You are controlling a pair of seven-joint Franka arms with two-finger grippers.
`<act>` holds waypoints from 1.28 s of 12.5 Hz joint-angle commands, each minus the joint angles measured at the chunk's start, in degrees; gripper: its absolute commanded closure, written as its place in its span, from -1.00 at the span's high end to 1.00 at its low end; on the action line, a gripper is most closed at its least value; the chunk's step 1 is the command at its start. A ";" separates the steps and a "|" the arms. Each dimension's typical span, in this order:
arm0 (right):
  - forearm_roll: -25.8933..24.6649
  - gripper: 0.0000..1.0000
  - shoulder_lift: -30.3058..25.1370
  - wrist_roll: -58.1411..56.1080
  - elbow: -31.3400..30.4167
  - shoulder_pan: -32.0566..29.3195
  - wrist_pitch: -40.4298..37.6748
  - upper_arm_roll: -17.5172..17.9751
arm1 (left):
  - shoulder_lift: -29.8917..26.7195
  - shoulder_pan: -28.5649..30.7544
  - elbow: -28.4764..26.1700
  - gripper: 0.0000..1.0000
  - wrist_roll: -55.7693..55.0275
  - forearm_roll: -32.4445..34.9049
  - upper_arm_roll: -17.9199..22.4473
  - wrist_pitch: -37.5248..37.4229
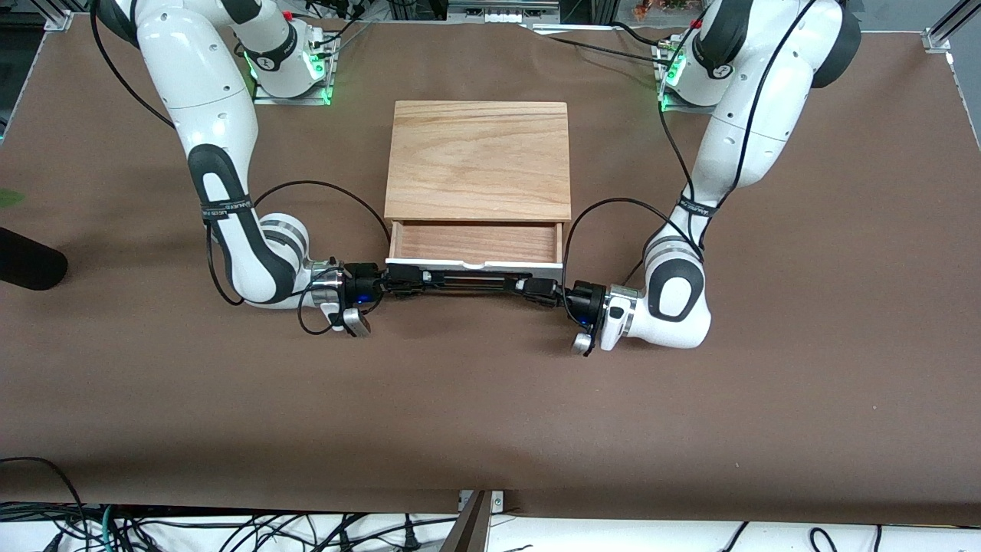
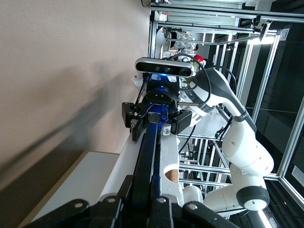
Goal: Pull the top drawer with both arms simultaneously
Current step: 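Pull the handle away from the cabinet with both grippers, sliding the drawer out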
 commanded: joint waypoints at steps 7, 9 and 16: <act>0.04 -0.90 2.88 0.01 5.77 -0.51 2.18 -0.17 | 0.39 1.11 8.24 -1.00 -7.25 -4.12 1.06 3.38; 0.04 -0.90 5.25 0.36 9.03 -1.12 2.26 -0.26 | 0.56 1.46 8.68 -1.00 -7.51 -4.12 1.14 3.38; -0.05 -0.74 8.51 0.45 12.82 -4.12 2.26 -0.26 | -0.14 3.49 8.06 1.00 -2.15 -1.32 1.06 2.85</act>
